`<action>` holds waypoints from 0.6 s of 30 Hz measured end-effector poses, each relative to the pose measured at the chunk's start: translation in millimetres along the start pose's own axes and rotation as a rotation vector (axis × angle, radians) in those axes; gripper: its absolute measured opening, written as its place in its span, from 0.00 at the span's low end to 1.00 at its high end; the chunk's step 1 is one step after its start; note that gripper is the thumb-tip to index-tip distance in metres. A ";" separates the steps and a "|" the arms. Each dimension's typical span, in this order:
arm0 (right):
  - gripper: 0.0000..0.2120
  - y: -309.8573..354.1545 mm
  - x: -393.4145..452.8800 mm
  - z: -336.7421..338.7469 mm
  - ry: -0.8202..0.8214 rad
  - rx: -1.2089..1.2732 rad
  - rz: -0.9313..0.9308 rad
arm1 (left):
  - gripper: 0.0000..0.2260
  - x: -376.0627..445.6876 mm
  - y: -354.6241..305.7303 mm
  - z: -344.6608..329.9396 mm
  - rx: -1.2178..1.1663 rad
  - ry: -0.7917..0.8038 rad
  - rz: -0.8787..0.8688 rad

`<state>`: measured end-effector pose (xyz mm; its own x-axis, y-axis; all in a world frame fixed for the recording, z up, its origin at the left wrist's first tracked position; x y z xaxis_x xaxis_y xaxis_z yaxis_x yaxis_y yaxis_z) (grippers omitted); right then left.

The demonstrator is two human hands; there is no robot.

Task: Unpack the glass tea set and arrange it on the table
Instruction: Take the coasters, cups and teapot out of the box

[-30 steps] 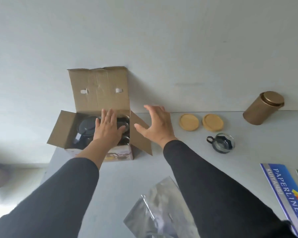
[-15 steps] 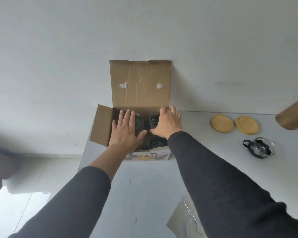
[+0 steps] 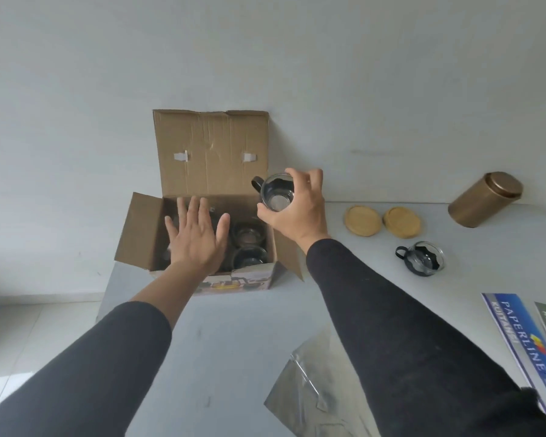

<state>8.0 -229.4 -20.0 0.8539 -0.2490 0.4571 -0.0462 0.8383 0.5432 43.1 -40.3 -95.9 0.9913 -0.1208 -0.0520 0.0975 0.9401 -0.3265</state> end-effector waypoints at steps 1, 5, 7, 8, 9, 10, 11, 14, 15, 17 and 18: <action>0.36 -9.6 -3.3 11.0 -0.039 0.015 -0.011 | 0.31 -2.3 -13.8 1.0 -0.003 -0.023 -0.019; 0.38 -65.0 -31.1 42.1 -0.112 0.043 -0.107 | 0.30 -18.8 -90.5 -9.0 -0.036 -0.044 -0.176; 0.40 -98.0 -47.6 49.5 -0.081 0.039 -0.169 | 0.30 -30.3 -130.9 -24.8 -0.020 -0.012 -0.263; 0.42 -115.1 -55.9 52.2 -0.055 0.036 -0.213 | 0.30 -36.6 -149.8 -35.2 0.002 0.004 -0.307; 0.43 -132.0 -64.4 55.0 -0.031 0.037 -0.261 | 0.30 -43.0 -166.5 -47.8 0.027 0.027 -0.350; 0.44 -148.2 -72.9 57.1 -0.017 0.044 -0.305 | 0.30 -49.4 -180.5 -62.1 0.053 0.061 -0.384; 0.45 -163.7 -80.9 59.3 -0.009 0.052 -0.342 | 0.30 -55.4 -191.7 -78.1 0.080 0.103 -0.404; 0.46 -204.3 -100.2 62.9 0.006 0.067 -0.424 | 0.31 -68.2 -206.5 -128.3 0.144 0.255 -0.363; 0.46 -216.0 -104.2 63.7 0.007 0.078 -0.443 | 0.32 -70.4 -207.3 -144.1 0.156 0.307 -0.326; 0.43 -235.3 -108.9 63.4 0.006 0.102 -0.470 | 0.33 -72.6 -204.7 -171.4 0.186 0.396 -0.249; 0.42 -243.5 -110.5 62.4 0.007 0.115 -0.482 | 0.34 -73.7 -202.3 -182.0 0.201 0.430 -0.217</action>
<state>-107.4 -436.3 -158.8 0.7956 -0.5916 0.1307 0.2977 0.5697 0.7660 -65.8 -279.6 -197.9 0.8248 -0.4000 -0.3997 0.3535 0.9164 -0.1876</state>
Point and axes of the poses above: each hand's wrist, its own x-axis towards the middle knuckle, its own z-axis out of the back of the hand, y = z × x, the point moved 8 cm from there along x, towards the middle knuckle, and after that the axes turned 5 degrees about z, right-handed, at the moved point
